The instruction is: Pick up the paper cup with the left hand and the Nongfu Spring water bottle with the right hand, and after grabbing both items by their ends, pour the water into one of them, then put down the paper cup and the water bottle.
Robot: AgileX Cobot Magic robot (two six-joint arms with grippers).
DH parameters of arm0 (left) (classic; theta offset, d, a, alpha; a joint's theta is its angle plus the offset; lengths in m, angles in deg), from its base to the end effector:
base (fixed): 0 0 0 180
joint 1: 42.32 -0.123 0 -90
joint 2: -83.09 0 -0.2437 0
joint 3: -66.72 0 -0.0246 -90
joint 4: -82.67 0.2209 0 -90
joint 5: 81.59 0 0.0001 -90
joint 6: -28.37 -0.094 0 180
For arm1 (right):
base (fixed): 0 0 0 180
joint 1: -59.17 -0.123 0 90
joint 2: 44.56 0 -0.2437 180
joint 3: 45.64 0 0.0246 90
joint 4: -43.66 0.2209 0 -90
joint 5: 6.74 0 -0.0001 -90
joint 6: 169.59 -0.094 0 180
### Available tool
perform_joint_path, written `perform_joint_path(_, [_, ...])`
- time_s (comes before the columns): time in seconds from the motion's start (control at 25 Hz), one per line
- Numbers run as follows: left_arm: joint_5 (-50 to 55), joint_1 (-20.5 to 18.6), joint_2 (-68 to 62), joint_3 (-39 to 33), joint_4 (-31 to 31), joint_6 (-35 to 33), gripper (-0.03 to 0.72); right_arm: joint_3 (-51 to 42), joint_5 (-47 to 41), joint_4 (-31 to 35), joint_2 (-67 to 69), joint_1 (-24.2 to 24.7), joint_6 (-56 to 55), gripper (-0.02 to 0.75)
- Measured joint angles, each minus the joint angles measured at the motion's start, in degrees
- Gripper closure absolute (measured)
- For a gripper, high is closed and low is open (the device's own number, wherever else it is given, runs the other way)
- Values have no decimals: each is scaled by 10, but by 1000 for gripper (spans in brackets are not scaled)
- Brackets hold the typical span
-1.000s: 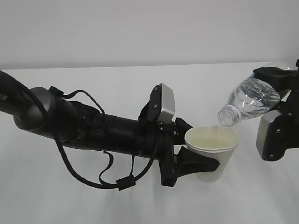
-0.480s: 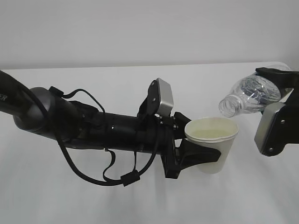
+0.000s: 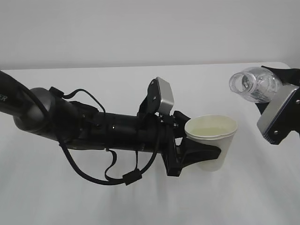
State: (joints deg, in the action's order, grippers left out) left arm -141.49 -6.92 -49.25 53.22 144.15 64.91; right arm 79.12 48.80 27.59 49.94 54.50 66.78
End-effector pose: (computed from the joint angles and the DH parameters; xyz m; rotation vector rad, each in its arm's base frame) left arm 0.2579 -0.2709 0.1169 1.2219 1.4659 -1.1452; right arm 0.2403 0.0411 0.1790 -1.1172 1.2776 -0.6125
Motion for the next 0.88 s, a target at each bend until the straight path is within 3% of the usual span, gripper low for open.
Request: perform_joint_path(0.88, [37, 0, 0, 0, -12, -21, 263, 0, 72, 0, 0, 0, -358, 328])
